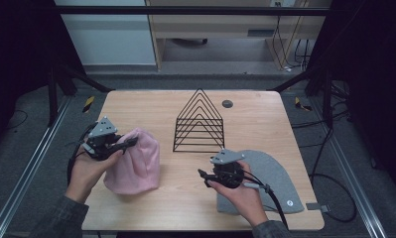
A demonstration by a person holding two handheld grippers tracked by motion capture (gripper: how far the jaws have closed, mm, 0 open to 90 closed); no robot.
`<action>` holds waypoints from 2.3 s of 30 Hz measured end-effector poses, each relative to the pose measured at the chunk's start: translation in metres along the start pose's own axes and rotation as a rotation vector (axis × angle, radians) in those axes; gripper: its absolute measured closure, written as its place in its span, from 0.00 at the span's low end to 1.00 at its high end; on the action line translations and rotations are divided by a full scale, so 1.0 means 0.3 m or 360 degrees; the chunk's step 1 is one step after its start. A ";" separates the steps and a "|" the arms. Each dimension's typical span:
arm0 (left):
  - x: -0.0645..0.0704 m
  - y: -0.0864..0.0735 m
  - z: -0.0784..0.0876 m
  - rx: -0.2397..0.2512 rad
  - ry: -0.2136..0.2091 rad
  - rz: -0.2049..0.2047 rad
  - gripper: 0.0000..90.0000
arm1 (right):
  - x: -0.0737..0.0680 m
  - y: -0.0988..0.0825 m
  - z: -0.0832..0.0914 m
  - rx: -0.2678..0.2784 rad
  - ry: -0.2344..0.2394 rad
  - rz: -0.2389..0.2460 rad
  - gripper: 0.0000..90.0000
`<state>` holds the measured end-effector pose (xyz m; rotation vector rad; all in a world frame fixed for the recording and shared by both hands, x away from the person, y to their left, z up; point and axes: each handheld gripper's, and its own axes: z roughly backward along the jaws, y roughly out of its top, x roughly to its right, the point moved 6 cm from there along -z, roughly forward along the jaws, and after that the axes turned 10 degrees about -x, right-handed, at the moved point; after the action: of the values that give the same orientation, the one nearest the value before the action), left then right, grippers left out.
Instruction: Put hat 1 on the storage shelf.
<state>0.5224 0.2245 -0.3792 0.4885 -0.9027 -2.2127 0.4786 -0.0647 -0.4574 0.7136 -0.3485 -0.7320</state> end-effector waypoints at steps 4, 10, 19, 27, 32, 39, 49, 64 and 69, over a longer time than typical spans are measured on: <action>-0.003 0.063 0.022 0.0025 0.0018 -0.0037 0.85 | -0.032 0.060 -0.023 0.0005 0.0046 0.0057 0.43; -0.002 0.135 0.061 0.0098 -0.0027 -0.0041 0.85 | -0.069 0.149 -0.050 0.0026 0.0084 0.0122 0.44; 0.046 0.218 0.077 0.0124 -0.0057 -0.0076 0.84 | -0.141 0.228 -0.125 0.0045 0.0199 0.0096 0.48; 0.076 0.247 0.081 0.0160 -0.0133 -0.0051 0.84 | -0.185 0.264 -0.196 0.0023 0.0310 0.0048 0.63; 0.058 0.245 0.092 0.0178 -0.0151 -0.0039 0.84 | -0.173 0.273 -0.155 0.0044 0.0354 0.0088 0.91; 0.025 0.276 0.117 0.0214 -0.0238 -0.0027 0.83 | -0.061 0.308 -0.049 0.0023 0.0287 0.0158 0.92; 0.020 0.373 0.121 0.0276 -0.0306 -0.0036 0.83 | 0.057 0.369 0.039 0.0039 0.0206 0.0174 0.93; -0.053 0.583 0.064 0.0362 -0.0246 -0.0041 0.83 | 0.227 0.490 0.094 0.0132 0.0177 0.0123 0.92; -0.073 0.617 0.048 0.0385 -0.0242 -0.0034 0.83 | 0.267 0.518 0.083 0.0164 0.0158 0.0095 0.92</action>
<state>0.6139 0.1505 -0.2340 0.4464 -1.2603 -2.1938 0.5972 -0.0513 -0.3273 0.8305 -0.3169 -0.6232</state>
